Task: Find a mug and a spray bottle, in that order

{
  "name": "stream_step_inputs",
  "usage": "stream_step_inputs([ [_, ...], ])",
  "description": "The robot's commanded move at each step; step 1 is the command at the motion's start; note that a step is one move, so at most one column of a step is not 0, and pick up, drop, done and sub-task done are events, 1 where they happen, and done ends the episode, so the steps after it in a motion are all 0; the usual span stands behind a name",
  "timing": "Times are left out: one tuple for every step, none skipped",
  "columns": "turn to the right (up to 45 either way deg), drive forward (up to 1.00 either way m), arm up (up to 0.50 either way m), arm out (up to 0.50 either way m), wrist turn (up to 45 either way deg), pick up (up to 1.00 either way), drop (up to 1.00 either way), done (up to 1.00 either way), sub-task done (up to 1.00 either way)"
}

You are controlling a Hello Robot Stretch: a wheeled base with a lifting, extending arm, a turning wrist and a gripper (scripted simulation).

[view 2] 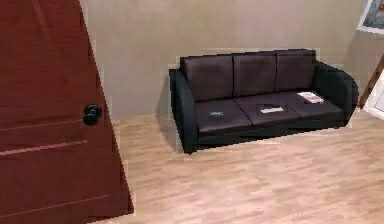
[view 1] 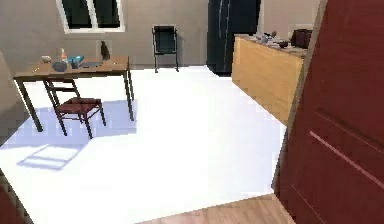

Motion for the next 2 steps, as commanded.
stream_step_inputs([
  [3.0, 0.00, 0.00, 0.00, 0.0, 0.00, 0.00, 0.00, 0.00],
  [0.0, 1.00, 0.00, 0.00, 0.0, 0.00, 0.00, 0.00, 0.00],
])
